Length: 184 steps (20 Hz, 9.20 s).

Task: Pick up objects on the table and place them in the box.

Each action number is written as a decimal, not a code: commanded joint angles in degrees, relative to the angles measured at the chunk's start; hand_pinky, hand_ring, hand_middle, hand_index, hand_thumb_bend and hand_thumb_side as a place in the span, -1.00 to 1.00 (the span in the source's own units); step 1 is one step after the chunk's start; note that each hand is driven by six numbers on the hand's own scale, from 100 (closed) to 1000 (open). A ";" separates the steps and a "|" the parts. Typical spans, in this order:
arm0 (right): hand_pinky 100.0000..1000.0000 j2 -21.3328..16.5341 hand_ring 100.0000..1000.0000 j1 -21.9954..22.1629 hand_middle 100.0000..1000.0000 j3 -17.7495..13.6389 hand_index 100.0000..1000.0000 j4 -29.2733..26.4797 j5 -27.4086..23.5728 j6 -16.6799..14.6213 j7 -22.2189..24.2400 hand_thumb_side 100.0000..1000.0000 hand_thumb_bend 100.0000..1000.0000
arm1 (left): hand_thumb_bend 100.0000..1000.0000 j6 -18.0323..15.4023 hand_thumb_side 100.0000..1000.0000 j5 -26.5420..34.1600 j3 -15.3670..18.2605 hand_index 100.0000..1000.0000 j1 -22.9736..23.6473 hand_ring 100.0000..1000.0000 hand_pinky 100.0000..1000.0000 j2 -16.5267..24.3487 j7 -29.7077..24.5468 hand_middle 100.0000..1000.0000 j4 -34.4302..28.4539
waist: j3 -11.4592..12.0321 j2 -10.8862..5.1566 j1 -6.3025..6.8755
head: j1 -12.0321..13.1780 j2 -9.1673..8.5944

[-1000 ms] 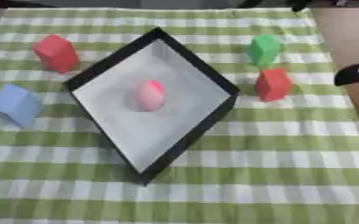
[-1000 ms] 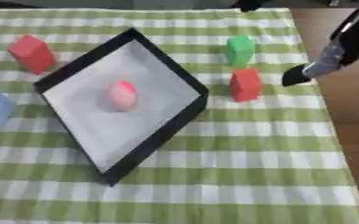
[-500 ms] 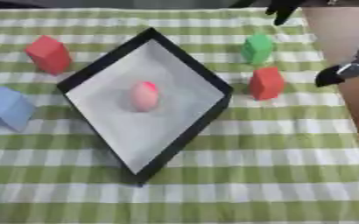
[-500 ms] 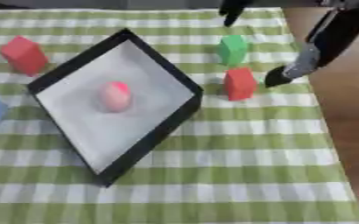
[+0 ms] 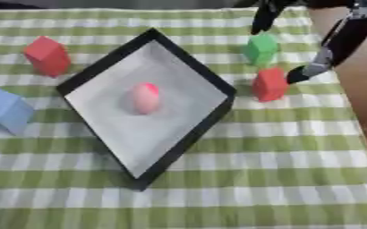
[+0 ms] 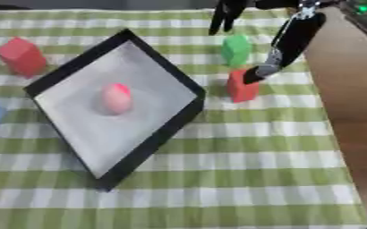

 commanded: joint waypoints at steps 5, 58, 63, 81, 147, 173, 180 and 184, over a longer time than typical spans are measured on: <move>0.64 0.01 0.41 0.53 0.37 0.82 0.45 3.52 3.23 -1.36 -1.29 -0.87 0.04 | -0.45 -0.06 0.42 0.11 0.07 0.70 -0.38 0.70 0.55 1.53 -0.27 0.50 -0.66 | 0.23 -1.32 -0.18 | -0.14 0.11; 0.59 9.84 0.34 4.08 0.31 0.15 0.42 23.48 16.01 -3.89 -8.33 -1.00 -0.05 | -0.47 -0.15 0.44 0.53 -0.63 0.69 -0.70 0.72 0.55 1.01 -1.20 0.51 -0.44 | 0.51 -0.52 1.07 | -0.82 -0.07; 0.55 10.56 0.22 4.27 0.13 -0.27 0.27 24.05 15.22 -3.56 -8.74 -1.00 -0.14 | -0.48 -0.11 0.45 0.53 -0.78 0.69 -0.72 0.72 0.55 0.98 -1.36 0.52 -0.36 | 0.54 -0.50 1.11 | -0.73 -0.01; 0.46 1.47 0.01 3.28 -0.42 -4.22 -0.10 -0.76 2.49 3.83 -6.66 -1.00 -0.41 | -0.49 -0.11 0.45 0.35 -0.69 0.69 -0.51 0.72 0.56 1.47 -1.35 0.52 -0.47 | 0.18 -1.04 0.41 | -0.28 0.11; 0.79 30.18 0.74 -17.13 0.72 13.95 0.79 19.24 18.81 -6.75 4.76 -0.77 0.18 | -0.50 0.05 0.46 0.65 -1.56 0.68 -1.01 0.74 0.56 1.53 -2.24 0.53 -0.56 | 0.53 -0.96 0.33 | -1.73 0.11; 0.74 14.51 0.69 -13.51 0.64 -5.44 0.74 24.90 15.08 -2.87 -5.75 -0.78 0.11 | -0.52 -0.01 0.48 0.39 -1.24 0.68 0.00 0.75 0.56 1.85 -1.98 0.53 -0.24 | -0.50 -0.93 0.34 | -1.39 0.11; 0.75 16.98 0.74 -14.95 0.70 -7.01 0.77 34.67 21.23 -8.70 -1.12 -0.81 0.12 | -0.52 -0.01 0.48 0.47 -1.23 0.67 -0.18 0.75 0.56 1.65 -1.95 0.53 -0.24 | -0.10 -0.71 0.36 | -1.52 -0.10; 0.75 18.81 0.75 -15.81 0.72 -8.46 0.78 39.22 25.01 -12.48 1.09 -0.83 0.12 | -0.52 0.00 0.48 0.53 -1.26 0.67 -0.35 0.75 0.56 1.58 -1.97 0.53 -0.29 | 0.03 -0.70 0.40 | -1.24 -0.96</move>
